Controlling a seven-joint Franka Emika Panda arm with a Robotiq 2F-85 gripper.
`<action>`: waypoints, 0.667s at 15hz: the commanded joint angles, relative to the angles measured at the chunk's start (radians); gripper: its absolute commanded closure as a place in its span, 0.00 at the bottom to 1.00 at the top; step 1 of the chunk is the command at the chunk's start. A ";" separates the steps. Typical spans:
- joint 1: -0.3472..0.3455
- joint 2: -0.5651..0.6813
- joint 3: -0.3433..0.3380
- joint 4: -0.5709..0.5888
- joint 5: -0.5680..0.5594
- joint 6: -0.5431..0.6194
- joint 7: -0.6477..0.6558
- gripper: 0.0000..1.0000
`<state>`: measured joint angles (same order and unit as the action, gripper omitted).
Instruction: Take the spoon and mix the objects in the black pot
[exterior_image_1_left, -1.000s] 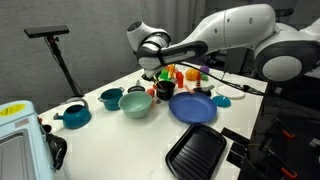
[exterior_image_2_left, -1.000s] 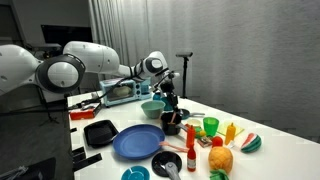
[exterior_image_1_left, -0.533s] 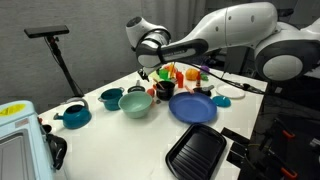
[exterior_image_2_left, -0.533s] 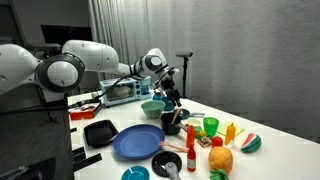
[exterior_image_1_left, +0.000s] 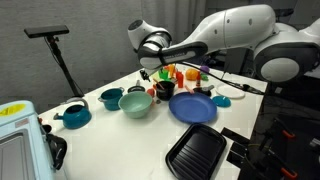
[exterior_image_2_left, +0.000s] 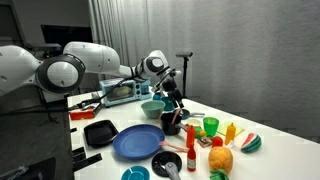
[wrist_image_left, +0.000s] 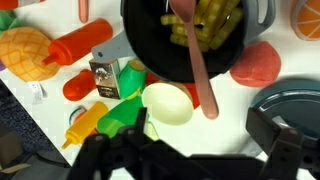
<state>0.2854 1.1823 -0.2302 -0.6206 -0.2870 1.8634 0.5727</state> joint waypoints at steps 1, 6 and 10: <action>-0.002 0.039 -0.025 0.053 -0.010 -0.027 0.032 0.00; -0.004 0.051 -0.037 0.057 -0.004 -0.047 0.036 0.25; -0.009 0.051 -0.045 0.057 -0.003 -0.054 0.042 0.49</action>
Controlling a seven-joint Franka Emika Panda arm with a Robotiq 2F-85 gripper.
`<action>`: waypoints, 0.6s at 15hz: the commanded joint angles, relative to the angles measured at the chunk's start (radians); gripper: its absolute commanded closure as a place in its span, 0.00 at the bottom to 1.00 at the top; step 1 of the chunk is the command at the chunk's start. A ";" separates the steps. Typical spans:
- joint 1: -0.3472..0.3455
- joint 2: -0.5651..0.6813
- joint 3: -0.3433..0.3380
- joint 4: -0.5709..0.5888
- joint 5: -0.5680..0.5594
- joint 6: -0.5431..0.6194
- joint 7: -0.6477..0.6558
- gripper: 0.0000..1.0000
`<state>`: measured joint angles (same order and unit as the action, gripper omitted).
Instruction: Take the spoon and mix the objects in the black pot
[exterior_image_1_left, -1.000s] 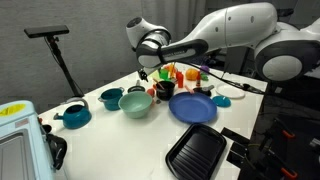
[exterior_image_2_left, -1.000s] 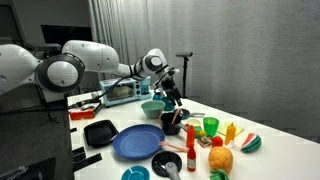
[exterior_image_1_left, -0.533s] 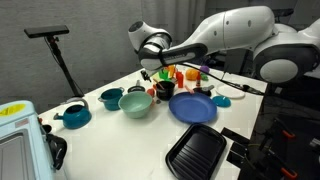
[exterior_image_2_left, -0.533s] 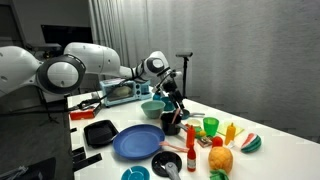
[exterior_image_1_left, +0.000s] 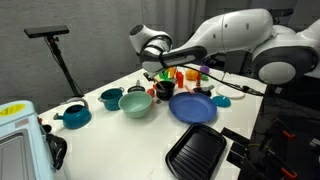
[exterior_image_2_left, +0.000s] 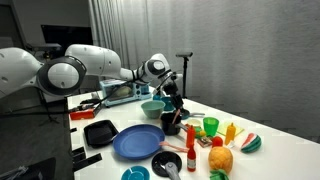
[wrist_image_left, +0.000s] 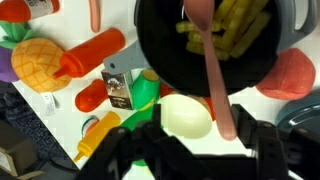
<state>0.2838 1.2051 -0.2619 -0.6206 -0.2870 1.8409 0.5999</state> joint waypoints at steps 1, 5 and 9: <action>-0.008 0.028 -0.015 0.057 -0.002 -0.033 0.016 0.58; -0.009 0.022 -0.013 0.055 0.005 -0.046 0.014 0.89; -0.014 0.016 -0.004 0.056 0.018 -0.062 0.011 0.96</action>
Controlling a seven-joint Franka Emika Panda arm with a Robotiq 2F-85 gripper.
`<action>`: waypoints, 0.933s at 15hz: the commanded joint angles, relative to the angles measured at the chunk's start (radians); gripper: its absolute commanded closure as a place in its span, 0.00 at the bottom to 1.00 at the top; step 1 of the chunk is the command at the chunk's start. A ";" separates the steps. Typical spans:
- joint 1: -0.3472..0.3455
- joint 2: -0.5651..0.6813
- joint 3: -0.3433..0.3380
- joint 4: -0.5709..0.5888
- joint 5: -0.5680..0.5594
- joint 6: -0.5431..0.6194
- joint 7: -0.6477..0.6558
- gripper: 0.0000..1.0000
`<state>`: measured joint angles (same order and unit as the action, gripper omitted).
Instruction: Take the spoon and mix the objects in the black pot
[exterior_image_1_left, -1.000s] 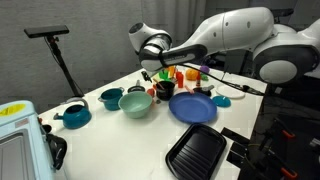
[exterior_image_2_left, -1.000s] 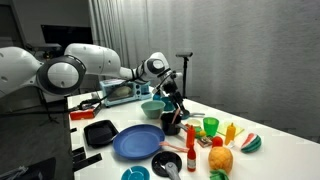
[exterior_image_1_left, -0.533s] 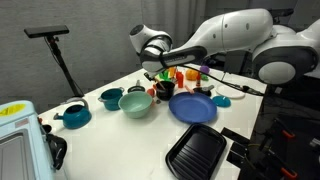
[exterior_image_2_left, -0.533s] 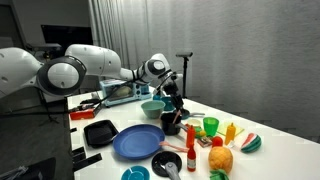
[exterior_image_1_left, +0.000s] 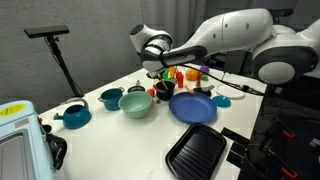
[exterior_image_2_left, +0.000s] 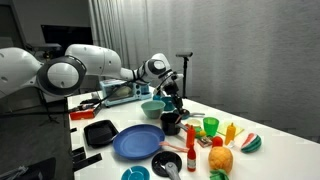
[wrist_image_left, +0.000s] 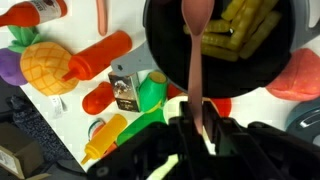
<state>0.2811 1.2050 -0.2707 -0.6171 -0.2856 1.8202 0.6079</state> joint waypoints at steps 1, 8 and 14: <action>-0.012 0.014 0.008 0.053 0.021 -0.043 0.000 0.96; -0.027 -0.051 0.114 0.020 0.119 0.035 -0.143 0.96; -0.019 -0.079 0.117 -0.009 0.091 0.103 -0.260 0.96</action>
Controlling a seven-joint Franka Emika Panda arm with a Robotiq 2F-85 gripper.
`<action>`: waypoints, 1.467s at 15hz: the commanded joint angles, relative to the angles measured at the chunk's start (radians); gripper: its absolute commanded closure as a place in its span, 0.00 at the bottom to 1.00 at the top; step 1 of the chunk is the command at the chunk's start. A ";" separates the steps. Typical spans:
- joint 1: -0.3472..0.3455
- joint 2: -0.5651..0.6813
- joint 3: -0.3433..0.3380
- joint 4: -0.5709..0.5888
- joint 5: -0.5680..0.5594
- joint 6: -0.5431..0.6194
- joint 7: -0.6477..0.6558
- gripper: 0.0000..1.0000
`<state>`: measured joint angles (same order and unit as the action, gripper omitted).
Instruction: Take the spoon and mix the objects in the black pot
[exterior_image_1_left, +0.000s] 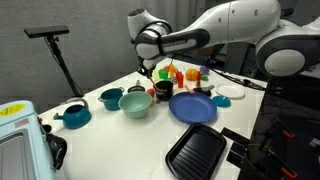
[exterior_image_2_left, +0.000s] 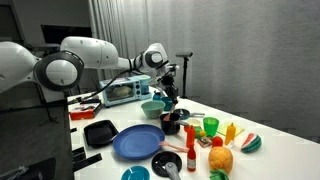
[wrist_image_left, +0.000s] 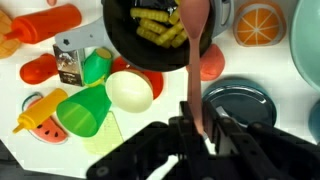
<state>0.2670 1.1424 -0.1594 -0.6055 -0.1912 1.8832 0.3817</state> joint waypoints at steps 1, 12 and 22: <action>-0.002 -0.013 -0.004 -0.023 -0.012 0.062 -0.024 0.96; 0.024 -0.039 -0.040 -0.174 -0.118 0.172 -0.040 0.96; 0.010 -0.152 0.051 -0.287 -0.052 0.220 -0.059 0.96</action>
<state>0.2854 1.0440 -0.1267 -0.8272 -0.2674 2.0600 0.3043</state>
